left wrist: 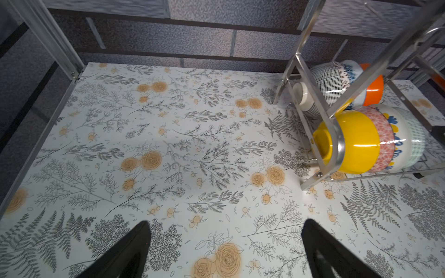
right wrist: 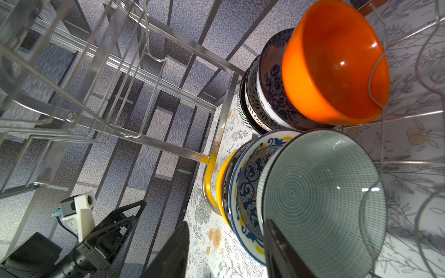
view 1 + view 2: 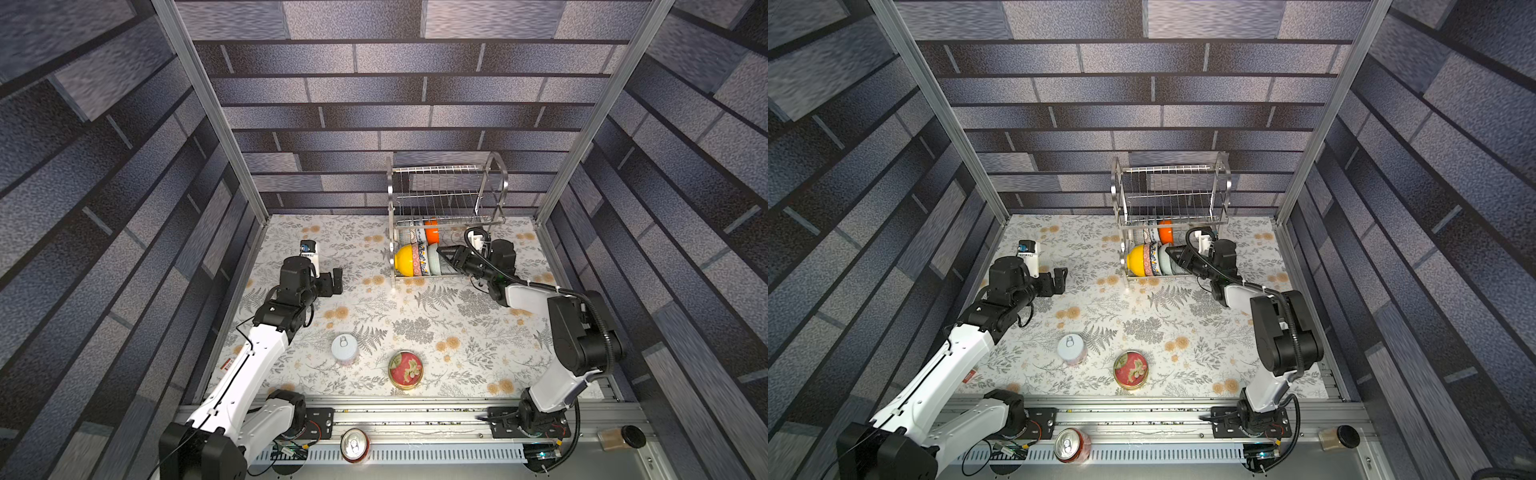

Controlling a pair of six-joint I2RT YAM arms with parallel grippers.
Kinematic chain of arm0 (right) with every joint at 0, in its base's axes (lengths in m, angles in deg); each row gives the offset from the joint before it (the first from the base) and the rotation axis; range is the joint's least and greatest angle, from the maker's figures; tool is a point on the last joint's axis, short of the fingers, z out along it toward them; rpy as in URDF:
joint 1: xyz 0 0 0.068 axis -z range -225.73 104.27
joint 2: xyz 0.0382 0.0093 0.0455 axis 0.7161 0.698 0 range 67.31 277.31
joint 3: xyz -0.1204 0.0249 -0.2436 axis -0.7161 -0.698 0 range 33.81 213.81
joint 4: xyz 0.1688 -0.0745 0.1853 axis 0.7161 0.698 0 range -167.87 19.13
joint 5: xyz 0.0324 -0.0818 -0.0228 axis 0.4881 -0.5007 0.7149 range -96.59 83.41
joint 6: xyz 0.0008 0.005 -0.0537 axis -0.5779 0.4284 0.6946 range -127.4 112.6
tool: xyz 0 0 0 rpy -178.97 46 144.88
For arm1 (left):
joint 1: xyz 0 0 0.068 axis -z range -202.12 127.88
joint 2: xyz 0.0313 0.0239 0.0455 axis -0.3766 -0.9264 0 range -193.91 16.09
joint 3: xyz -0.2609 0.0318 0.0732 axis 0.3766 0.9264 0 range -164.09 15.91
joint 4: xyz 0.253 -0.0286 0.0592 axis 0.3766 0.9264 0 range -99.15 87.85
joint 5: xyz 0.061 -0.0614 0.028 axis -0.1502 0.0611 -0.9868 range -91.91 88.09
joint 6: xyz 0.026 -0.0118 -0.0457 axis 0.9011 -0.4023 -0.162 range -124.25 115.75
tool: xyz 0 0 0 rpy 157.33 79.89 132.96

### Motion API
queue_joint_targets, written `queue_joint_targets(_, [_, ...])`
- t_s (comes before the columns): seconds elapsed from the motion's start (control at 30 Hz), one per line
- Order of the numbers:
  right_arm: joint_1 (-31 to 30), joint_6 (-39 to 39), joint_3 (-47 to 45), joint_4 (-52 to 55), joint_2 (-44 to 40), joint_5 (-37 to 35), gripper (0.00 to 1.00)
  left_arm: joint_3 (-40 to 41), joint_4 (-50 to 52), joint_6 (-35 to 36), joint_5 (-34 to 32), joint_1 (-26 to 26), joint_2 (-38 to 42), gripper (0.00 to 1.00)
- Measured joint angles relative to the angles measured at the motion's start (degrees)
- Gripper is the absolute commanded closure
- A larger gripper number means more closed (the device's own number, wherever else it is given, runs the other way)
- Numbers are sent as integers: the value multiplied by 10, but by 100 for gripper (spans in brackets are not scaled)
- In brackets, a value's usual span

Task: Load bowls into a dish rack
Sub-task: Place the bowl in the dish rack, then reset both arms

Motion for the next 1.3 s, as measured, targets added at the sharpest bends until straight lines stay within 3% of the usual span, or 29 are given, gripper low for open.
queue_joint_targets(0.1, [-3,38,-14,43,-35,-22,27,8,9,-8,-17,-15,0,0])
queue_joint_targets(0.33, [-44,171,-42,201,-151,-130,15,31,20,-12,-29,-40,0,0])
queue_joint_targets(0.5, [-86,270,-56,301,-251,-255,9,42,24,-11,-29,-61,1,0])
queue_joint_targets(0.7, [-92,352,-120,349,-369,-431,5,77,8,-11,-29,-93,16,0])
queue_joint_targets(0.9, [-91,417,-217,327,-470,-592,4,122,-62,-21,-24,-140,36,0])
queue_joint_targets(1.0, [-87,441,-268,280,-486,-641,4,148,-106,-29,-20,-158,31,0])
queue_joint_targets(1.3, [-19,448,-330,141,-395,-659,3,176,-225,-22,-7,-196,-72,0])
